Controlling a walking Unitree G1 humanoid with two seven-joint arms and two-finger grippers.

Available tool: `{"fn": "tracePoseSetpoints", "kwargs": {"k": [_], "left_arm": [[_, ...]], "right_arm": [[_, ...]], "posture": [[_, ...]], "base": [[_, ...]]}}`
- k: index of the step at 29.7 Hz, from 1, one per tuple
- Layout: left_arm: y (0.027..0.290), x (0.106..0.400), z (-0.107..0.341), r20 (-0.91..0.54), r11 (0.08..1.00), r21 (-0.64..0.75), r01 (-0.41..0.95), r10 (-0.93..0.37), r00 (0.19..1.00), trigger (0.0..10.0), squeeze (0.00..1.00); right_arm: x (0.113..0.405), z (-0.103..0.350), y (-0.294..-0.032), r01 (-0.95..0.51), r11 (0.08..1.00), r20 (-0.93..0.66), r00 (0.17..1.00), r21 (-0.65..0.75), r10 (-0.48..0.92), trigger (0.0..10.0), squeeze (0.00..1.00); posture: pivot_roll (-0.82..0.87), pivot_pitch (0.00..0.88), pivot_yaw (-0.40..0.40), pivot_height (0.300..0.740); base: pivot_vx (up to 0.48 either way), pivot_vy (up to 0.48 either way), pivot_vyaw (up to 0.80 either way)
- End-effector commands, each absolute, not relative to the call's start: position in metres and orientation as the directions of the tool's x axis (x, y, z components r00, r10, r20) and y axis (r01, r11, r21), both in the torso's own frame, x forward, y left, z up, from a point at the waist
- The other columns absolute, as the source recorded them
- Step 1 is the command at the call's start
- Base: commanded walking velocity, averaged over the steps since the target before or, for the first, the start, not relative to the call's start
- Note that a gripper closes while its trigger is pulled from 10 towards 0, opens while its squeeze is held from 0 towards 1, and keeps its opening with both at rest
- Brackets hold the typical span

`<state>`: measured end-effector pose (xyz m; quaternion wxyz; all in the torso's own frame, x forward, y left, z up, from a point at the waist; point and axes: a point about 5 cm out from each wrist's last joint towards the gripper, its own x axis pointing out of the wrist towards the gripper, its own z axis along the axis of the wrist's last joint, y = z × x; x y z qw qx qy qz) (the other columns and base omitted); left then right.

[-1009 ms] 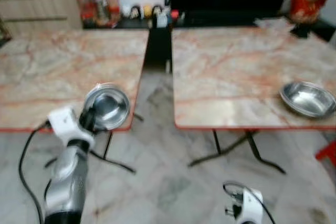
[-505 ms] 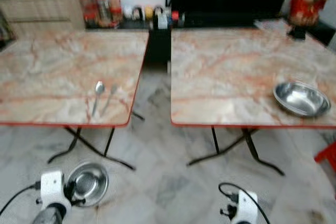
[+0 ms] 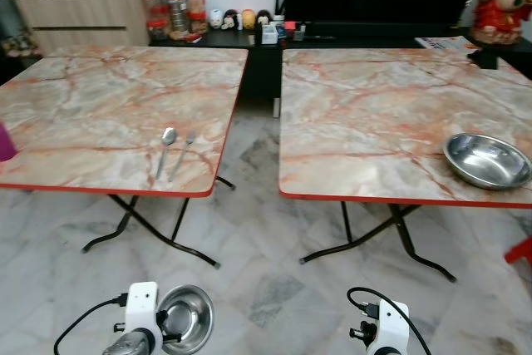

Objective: Setting the table

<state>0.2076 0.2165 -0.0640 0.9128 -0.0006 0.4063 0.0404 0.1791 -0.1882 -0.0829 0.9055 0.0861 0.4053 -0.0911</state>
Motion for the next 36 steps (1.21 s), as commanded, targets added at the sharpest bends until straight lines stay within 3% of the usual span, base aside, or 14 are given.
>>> {"fn": "tracePoseSetpoints", "kwargs": {"k": [1, 9, 13, 15, 17, 20, 36], "left_arm": [[0.216, 0.207, -0.066, -0.758, 0.995, 0.074, -0.067, 0.100, 0.645, 10.0, 0.00], [0.211, 0.206, -0.068, -0.768, 0.994, 0.081, -0.079, 0.113, 0.630, 10.0, 0.00], [0.212, 0.212, -0.065, -0.747, 0.987, 0.042, -0.155, 0.135, 0.651, 10.0, 0.00], [0.214, 0.214, -0.063, -0.733, 0.974, -0.007, -0.226, 0.148, 0.664, 10.0, 0.00], [0.218, 0.216, -0.061, -0.724, 0.916, -0.128, -0.379, 0.175, 0.667, 10.0, 0.00], [0.220, 0.216, -0.060, -0.718, 0.861, -0.212, -0.462, 0.184, 0.672, 10.0, 0.00], [0.222, 0.208, -0.065, -0.733, 0.846, -0.210, -0.491, 0.195, 0.651, 10.0, 0.00]], "right_arm": [[0.181, -0.082, -0.190, 0.241, 0.968, -0.748, 0.655, 0.075, -0.105, 10.0, 0.00], [0.178, -0.084, -0.190, 0.229, 0.972, -0.761, 0.639, 0.048, -0.113, 10.0, 0.00], [0.177, -0.084, -0.192, 0.262, 0.963, -0.765, 0.632, 0.064, -0.121, 10.0, 0.00], [0.177, -0.084, -0.191, 0.262, 0.963, -0.763, 0.636, 0.070, -0.117, 10.0, 0.00], [0.177, -0.084, -0.191, 0.263, 0.962, -0.763, 0.636, 0.074, -0.115, 10.0, 0.00], [0.177, -0.084, -0.190, 0.263, 0.961, -0.763, 0.637, 0.078, -0.112, 10.0, 0.00], [0.175, -0.085, -0.192, 0.246, 0.967, -0.767, 0.632, 0.064, -0.110, 10.0, 0.00]], "posture": [[0.03, 0.000, -0.005, 0.740], [0.02, 0.000, -0.002, 0.740], [0.02, 0.000, 0.002, 0.740], [0.01, 0.000, 0.002, 0.740], [0.01, 0.000, 0.003, 0.740], [0.01, 0.000, 0.003, 0.740], [0.01, 0.000, -0.001, 0.740]], "base": [[0.000, 0.000, 0.00], [0.000, -0.157, 0.27], [0.000, -0.273, 0.00], [0.000, -0.270, 0.00], [0.000, -0.270, 0.00], [0.000, -0.270, 0.00], [0.000, -0.267, 0.00]]}}
